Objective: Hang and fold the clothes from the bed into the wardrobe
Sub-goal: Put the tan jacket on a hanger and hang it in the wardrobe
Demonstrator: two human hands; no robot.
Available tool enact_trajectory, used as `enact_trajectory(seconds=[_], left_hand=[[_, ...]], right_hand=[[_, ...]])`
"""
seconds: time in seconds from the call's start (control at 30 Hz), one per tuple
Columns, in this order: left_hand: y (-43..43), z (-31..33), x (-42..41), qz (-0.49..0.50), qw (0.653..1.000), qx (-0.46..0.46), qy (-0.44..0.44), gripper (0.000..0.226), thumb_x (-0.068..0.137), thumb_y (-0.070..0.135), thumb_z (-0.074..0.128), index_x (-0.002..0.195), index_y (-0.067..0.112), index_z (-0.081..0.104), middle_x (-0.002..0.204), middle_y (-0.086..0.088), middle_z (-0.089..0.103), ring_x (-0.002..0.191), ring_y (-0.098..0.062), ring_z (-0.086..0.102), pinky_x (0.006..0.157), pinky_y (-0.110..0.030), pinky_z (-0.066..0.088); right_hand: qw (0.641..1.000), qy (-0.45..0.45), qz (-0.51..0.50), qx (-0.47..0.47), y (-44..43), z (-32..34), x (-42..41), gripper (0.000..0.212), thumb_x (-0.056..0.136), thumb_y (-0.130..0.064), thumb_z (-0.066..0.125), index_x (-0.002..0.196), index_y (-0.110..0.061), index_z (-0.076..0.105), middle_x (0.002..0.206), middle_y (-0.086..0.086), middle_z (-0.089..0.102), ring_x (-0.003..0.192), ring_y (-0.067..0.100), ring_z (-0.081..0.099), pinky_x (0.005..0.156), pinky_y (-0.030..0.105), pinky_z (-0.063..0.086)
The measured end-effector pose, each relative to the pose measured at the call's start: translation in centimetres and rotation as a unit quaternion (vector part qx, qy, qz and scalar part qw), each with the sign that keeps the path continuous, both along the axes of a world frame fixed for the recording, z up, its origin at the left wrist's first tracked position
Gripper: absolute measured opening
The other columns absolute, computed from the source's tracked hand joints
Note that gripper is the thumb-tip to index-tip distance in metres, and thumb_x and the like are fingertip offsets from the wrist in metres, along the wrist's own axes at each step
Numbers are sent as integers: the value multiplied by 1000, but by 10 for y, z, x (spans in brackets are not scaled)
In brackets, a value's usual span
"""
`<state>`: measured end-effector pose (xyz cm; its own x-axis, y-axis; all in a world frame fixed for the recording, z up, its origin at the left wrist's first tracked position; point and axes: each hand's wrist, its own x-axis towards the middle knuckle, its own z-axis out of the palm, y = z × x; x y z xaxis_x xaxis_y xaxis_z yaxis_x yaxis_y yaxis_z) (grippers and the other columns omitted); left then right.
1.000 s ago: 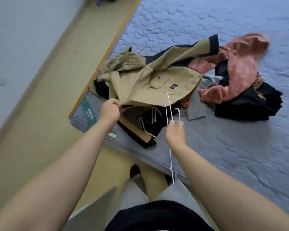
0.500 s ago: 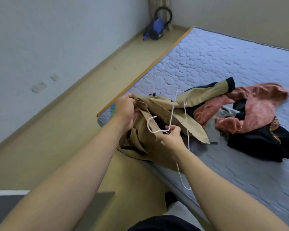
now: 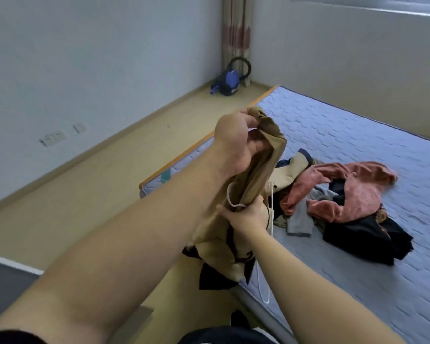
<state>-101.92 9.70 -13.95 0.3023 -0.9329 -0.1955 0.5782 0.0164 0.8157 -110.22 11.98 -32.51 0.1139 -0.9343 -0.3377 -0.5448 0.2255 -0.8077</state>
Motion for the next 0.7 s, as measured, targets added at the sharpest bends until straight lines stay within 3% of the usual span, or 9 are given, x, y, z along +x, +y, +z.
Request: enact_trajectory(seconds=[0.07,0.17,0.3,0.4,0.43,0.5,0.57,0.6,0.7], left_hand=[[1,3,-5,-16,999,-16,23,28,94,-12,33,86,4,54,66,-19,62,64,-33,63,66,-43,61],[3,-3,2,-13,999,-32,36,24,97,-11,38,96,5,56,79,-19,68,69,-29,69,72,-41,62],[15,-56,37,24,963,51,-264,24,93,-7,54,102,15,58,107,-9,61,86,-21,64,81,-36,56],[46,-111,56,-49,854,124,-502,28,83,6,67,104,23,59,108,0,64,94,-18,62,83,-31,55],[58,-127,57,-100,810,151,-558,40,77,17,76,114,20,58,115,-1,62,101,-17,61,89,-32,54],[75,-151,56,-197,740,205,-610,98,57,43,84,142,18,42,138,-9,47,125,-22,48,108,-38,44],[77,-168,50,-209,732,238,-603,139,41,71,83,155,25,17,149,-10,30,141,-28,29,119,-48,31],[72,-178,47,-182,732,237,-612,144,38,82,80,155,32,13,151,-7,30,144,-29,26,119,-51,31],[54,-186,42,-106,762,205,-605,118,51,84,78,148,33,33,138,2,51,132,-22,45,109,-45,44]], right_hand=[[999,10,-32,9,-7,4,6,67,67,-61,67,119,-21,55,109,-2,64,101,27,63,88,42,56],[999,-12,-38,27,-15,8,10,20,88,-29,58,102,-15,65,99,8,70,92,32,67,84,41,58],[988,-95,-93,80,-33,35,14,9,96,-16,55,103,-14,60,88,10,62,91,25,67,72,19,54],[941,-253,-201,105,-61,65,19,24,91,-7,50,111,-3,62,104,20,68,89,29,67,83,40,59],[924,-292,-225,101,-68,77,18,26,90,-7,50,112,-1,63,103,18,70,83,28,67,77,42,59],[912,-328,-227,98,-75,101,17,24,92,-12,54,111,-1,65,84,8,60,73,21,56,65,37,52],[919,-325,-195,108,-79,121,15,26,93,-12,53,113,-3,66,80,6,50,73,20,47,64,35,44],[922,-324,-182,109,-79,128,14,26,92,-9,52,113,-4,67,83,8,52,75,21,48,67,36,47],[941,-290,-119,125,-76,142,5,10,94,-4,58,99,-4,67,90,12,65,81,27,64,85,42,58]])
